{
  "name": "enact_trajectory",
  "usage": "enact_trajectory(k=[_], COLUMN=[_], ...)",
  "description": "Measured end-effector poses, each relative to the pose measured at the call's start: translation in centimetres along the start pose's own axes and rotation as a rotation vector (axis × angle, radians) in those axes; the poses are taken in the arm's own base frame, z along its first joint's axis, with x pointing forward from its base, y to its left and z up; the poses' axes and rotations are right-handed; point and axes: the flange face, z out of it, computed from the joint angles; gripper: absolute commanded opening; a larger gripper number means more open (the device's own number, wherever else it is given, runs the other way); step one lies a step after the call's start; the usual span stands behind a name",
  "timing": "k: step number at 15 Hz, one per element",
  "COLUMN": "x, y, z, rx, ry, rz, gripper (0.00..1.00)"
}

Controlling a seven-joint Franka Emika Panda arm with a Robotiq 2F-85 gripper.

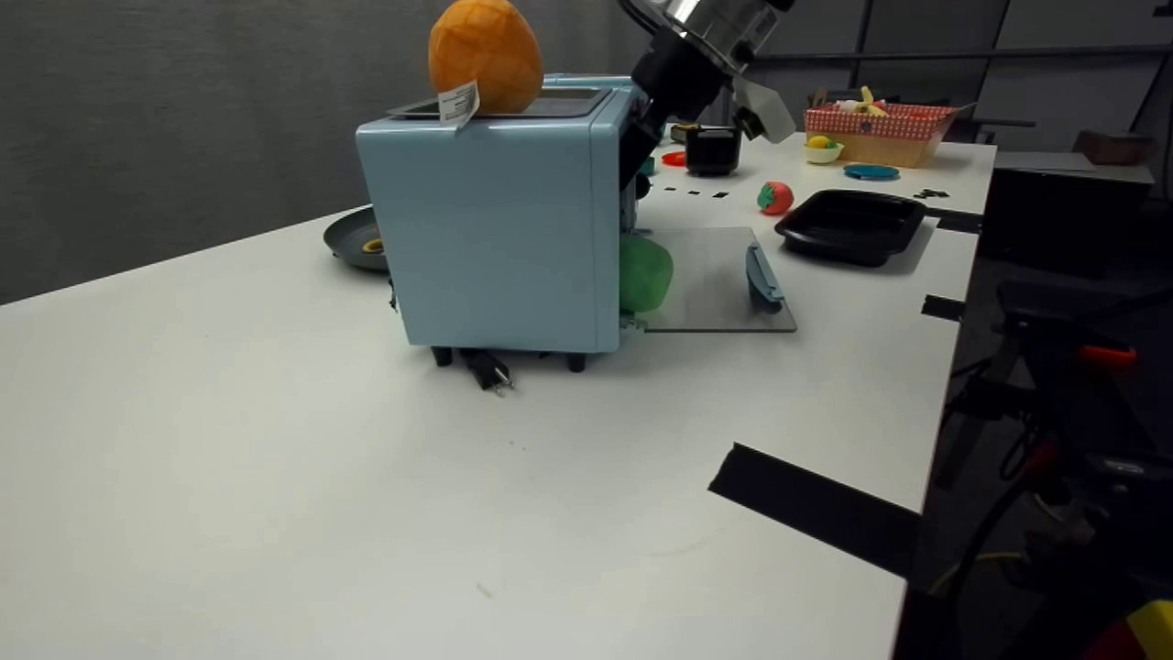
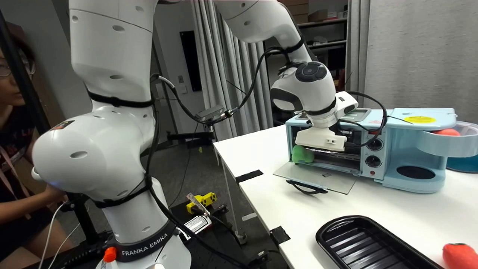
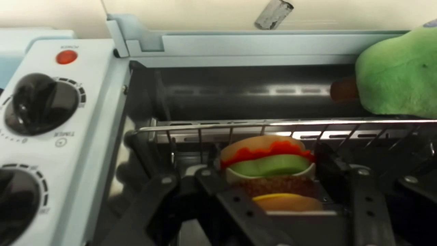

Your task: Remove the toy burger from the breakfast station oven, close the breakfast station oven door

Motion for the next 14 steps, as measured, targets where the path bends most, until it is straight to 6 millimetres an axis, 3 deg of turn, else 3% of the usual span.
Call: enact_trajectory(k=[9, 14], x=[-0.4, -2.6], y=[-0.1, -0.9], z=[-0.8, -2.8], rx=[-0.011, -0.034], ry=[-0.006, -0.037], rz=[-0.001, 0.026], gripper=[0.39, 0.39])
